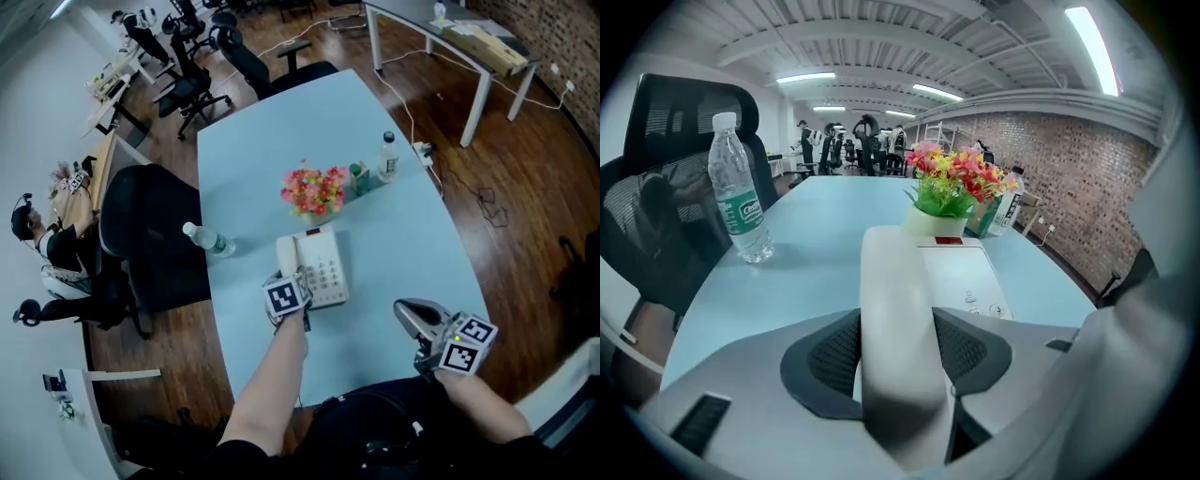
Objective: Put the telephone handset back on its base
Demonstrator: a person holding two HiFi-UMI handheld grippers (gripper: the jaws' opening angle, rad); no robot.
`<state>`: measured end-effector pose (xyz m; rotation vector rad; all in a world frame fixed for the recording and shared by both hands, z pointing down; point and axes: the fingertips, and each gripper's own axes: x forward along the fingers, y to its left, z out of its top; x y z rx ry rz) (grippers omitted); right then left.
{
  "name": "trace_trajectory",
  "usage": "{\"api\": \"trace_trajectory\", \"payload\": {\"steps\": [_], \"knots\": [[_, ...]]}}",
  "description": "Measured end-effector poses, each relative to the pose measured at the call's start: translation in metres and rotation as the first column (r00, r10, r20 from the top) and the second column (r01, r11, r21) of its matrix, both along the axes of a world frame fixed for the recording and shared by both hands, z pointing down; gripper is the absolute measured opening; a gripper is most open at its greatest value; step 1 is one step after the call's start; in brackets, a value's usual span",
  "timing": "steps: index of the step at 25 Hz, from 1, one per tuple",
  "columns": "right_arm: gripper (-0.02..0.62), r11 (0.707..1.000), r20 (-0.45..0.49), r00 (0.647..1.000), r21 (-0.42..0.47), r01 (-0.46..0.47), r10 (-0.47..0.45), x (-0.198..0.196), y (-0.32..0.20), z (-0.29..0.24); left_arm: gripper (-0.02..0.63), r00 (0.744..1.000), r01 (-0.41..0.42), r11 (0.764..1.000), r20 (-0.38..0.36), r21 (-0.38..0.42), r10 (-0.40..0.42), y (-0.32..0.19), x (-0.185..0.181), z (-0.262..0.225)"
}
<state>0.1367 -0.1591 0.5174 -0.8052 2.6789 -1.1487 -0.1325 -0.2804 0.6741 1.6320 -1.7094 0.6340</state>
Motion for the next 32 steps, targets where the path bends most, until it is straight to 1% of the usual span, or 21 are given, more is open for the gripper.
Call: {"api": "trace_trajectory", "payload": {"steps": [4, 11, 13, 15, 16, 17, 18, 19, 21, 23, 27, 29, 32], "knots": [[0.015, 1.0, 0.008, 1.0, -0.008, 0.007, -0.007, -0.005, 0.003, -0.005, 0.236, 0.999, -0.001, 1.0, -0.041, 0.017, 0.002, 0.005, 0.003, -0.011], [0.015, 1.0, 0.011, 1.0, 0.012, 0.022, -0.022, -0.017, 0.011, -0.012, 0.236, 0.997, 0.019, 0.997, -0.079, 0.072, -0.013, 0.022, -0.009, -0.036], [0.015, 0.999, 0.009, 0.999, 0.02, 0.031, -0.031, -0.023, 0.014, -0.014, 0.236, 0.992, 0.027, 0.994, -0.122, 0.105, -0.014, 0.031, -0.011, -0.045], [0.015, 0.999, 0.009, 0.999, 0.031, 0.037, -0.037, -0.031, 0.018, -0.016, 0.235, 0.978, 0.028, 0.987, -0.21, 0.159, 0.006, 0.039, -0.009, -0.06], [0.015, 0.999, 0.009, 0.999, 0.035, 0.04, -0.04, -0.036, 0.02, -0.017, 0.234, 0.965, 0.025, 0.981, -0.262, 0.191, 0.027, 0.044, -0.006, -0.068], [0.015, 0.998, 0.007, 0.999, 0.036, 0.045, -0.045, -0.041, 0.022, -0.02, 0.201, 0.951, 0.021, 0.974, -0.306, 0.225, 0.05, 0.049, -0.004, -0.078], [0.015, 0.998, 0.004, 0.999, 0.038, 0.049, -0.049, -0.047, 0.024, -0.024, 0.117, 0.938, 0.016, 0.967, -0.34, 0.256, 0.074, 0.057, -0.003, -0.087], [0.015, 0.998, 0.002, 0.999, 0.039, 0.052, -0.052, -0.052, 0.026, -0.028, 0.019, 0.927, 0.006, 0.959, -0.362, 0.283, 0.101, 0.065, -0.001, -0.097], [0.015, 0.998, 0.014, 0.998, 0.033, 0.06, -0.061, -0.063, 0.032, -0.031, 0.0, 0.911, -0.033, 0.944, -0.38, 0.327, 0.164, 0.083, 0.003, -0.117], [0.015, 0.997, 0.027, 0.997, 0.032, 0.07, -0.071, -0.073, 0.038, -0.031, 0.0, 0.891, -0.071, 0.929, -0.396, 0.364, 0.224, 0.105, 0.007, -0.135], [0.015, 0.996, 0.032, 0.997, 0.054, 0.074, -0.076, -0.091, 0.046, -0.041, 0.0, 0.842, -0.105, 0.89, -0.436, 0.444, 0.317, 0.149, 0.007, -0.17], [0.015, 0.995, 0.016, 0.997, 0.076, 0.071, -0.072, -0.097, 0.048, -0.05, 0.0, 0.834, -0.142, 0.868, -0.414, 0.477, 0.364, 0.17, 0.006, -0.184], [0.015, 0.994, 0.025, 0.996, 0.078, 0.08, -0.082, -0.106, 0.061, -0.053, 0.0, 0.827, -0.205, 0.838, -0.369, 0.506, 0.425, 0.201, 0.006, -0.197]]}}
